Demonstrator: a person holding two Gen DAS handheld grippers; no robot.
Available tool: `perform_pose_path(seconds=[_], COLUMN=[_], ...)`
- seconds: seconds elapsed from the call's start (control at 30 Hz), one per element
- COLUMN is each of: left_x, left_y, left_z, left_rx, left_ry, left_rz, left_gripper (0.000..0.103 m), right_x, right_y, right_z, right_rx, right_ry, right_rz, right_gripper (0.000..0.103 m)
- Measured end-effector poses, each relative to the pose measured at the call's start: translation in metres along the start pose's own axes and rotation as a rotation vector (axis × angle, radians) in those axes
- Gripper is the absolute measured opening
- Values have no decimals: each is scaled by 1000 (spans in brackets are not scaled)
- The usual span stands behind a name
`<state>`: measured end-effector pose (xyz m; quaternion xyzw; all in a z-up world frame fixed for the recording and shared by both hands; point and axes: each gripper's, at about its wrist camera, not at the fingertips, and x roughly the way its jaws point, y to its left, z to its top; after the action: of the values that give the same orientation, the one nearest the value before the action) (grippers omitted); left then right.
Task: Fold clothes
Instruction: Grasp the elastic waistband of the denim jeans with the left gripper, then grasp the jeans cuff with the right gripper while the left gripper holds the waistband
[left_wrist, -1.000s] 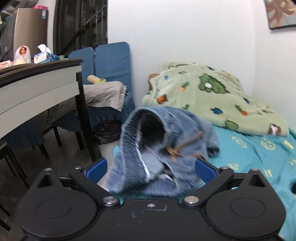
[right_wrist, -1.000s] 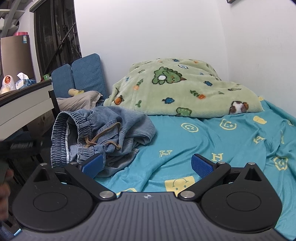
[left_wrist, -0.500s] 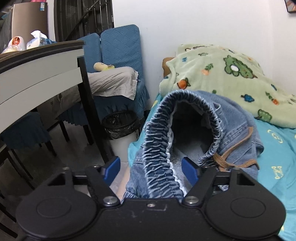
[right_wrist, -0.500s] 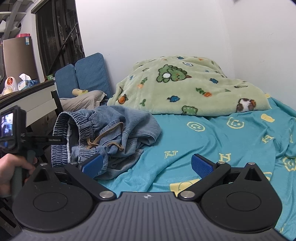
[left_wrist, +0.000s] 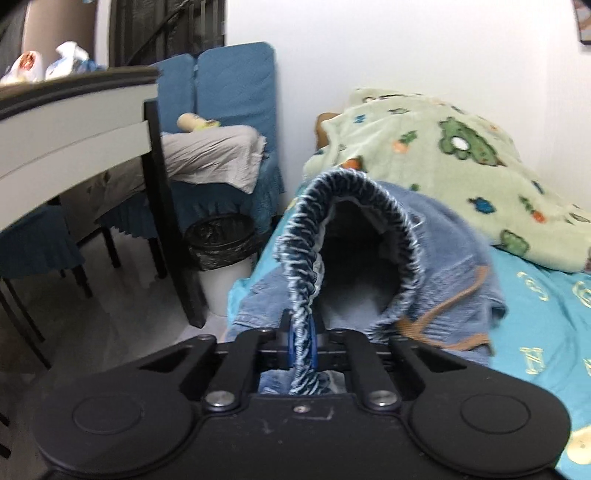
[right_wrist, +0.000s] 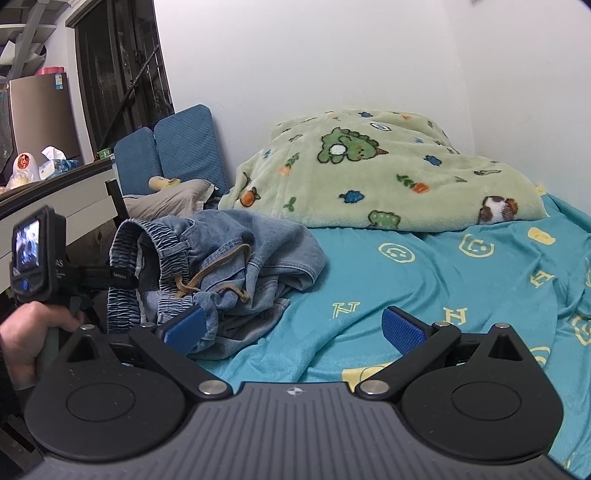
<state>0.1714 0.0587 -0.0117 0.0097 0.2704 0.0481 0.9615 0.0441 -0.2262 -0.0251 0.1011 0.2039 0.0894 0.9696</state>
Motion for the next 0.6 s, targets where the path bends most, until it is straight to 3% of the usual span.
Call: perform_pose_path(seconds=[0.13, 0.4, 0.6], left_x=[-35, -90, -101], left_y=[-29, -88, -102], left_z=[5, -1, -18], left_rx=[69, 123, 129], left_ry=[-52, -75, -95], left_rz=[-57, -197, -258], left_gripper=[6, 6, 6], right_x=[-2, -9, -3], right_y=[-1, -10, -16], right_z=[2, 7, 2], right_rx=[4, 38, 40], right_ry=[-3, -19, 9], right_rz=[12, 40, 69], right_gripper=[101, 98, 83])
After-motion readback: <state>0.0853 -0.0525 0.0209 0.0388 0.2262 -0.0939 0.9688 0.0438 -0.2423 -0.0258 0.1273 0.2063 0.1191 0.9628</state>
